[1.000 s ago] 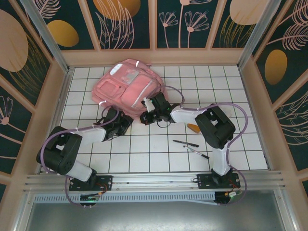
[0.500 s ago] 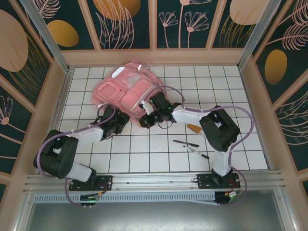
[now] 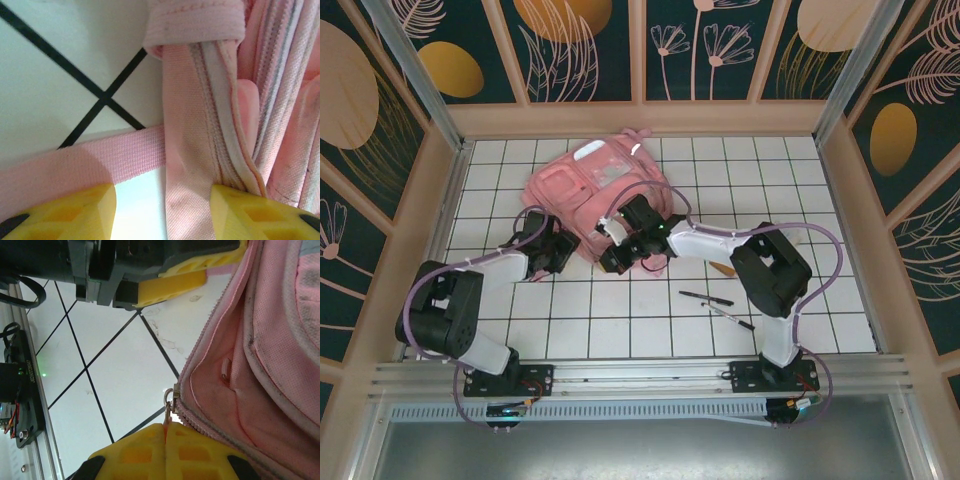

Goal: Pack the student bag

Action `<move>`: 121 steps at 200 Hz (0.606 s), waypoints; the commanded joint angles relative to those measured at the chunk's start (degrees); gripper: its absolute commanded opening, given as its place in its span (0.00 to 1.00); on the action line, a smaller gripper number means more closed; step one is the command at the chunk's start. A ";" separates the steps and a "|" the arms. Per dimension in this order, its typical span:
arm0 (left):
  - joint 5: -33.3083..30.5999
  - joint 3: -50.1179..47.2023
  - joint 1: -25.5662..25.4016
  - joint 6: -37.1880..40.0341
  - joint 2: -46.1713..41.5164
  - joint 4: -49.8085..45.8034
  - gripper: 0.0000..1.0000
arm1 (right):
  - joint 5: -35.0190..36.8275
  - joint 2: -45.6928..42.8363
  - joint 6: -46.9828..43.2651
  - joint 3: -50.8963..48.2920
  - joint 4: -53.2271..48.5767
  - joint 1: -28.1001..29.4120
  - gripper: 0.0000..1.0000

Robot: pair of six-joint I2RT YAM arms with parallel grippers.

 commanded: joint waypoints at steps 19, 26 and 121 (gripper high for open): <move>-6.11 -5.30 0.59 -5.34 -13.18 -4.57 0.51 | -2.42 1.23 0.09 2.70 -5.23 2.81 0.00; -6.06 -5.14 0.54 -4.82 -13.33 -5.60 0.51 | -2.01 1.40 0.38 2.81 -5.58 2.86 0.00; -1.76 -6.36 -5.36 -8.95 -0.06 6.42 0.37 | 10.04 3.07 8.35 4.68 -9.29 5.27 0.00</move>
